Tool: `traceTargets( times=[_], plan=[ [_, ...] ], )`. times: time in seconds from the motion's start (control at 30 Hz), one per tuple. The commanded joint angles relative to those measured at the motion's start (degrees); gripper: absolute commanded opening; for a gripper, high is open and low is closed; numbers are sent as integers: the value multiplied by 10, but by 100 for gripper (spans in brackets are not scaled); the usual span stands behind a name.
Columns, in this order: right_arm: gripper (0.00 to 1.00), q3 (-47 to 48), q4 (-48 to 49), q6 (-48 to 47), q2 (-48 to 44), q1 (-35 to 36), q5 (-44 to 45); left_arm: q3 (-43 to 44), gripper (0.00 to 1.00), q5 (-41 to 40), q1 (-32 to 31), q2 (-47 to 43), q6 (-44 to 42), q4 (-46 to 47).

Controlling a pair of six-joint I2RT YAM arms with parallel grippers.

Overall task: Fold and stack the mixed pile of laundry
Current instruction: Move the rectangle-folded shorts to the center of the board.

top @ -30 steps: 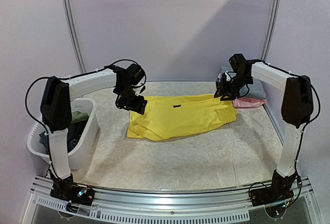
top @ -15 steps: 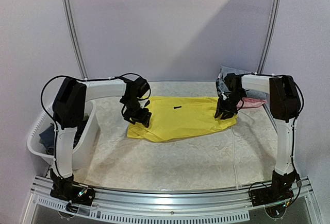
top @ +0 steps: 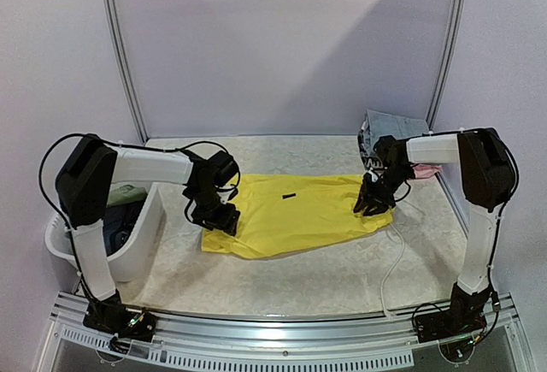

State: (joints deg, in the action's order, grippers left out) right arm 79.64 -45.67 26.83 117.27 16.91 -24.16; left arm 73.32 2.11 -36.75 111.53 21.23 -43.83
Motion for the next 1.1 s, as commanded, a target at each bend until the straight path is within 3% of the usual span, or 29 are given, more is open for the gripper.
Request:
traceTargets(
  times=[0.0,0.23,0.47,0.77,1.07],
  plan=[
    [35,-85,-45,23,3,20,21,-93,72,-9,-37,-56,48,-6],
    [35,-158,-67,32,-80,29,22,-187,72,-39,-117,-196,126,-43],
    [42,-123,-81,26,-157,30,5,-154,79,-105,-124,-278,131,-97],
    [65,24,-94,9,-144,28,63,-72,81,-97,-25,-226,56,-85],
    [70,69,-118,0,-84,-11,94,-15,74,-56,25,-109,3,-63]
  ],
)
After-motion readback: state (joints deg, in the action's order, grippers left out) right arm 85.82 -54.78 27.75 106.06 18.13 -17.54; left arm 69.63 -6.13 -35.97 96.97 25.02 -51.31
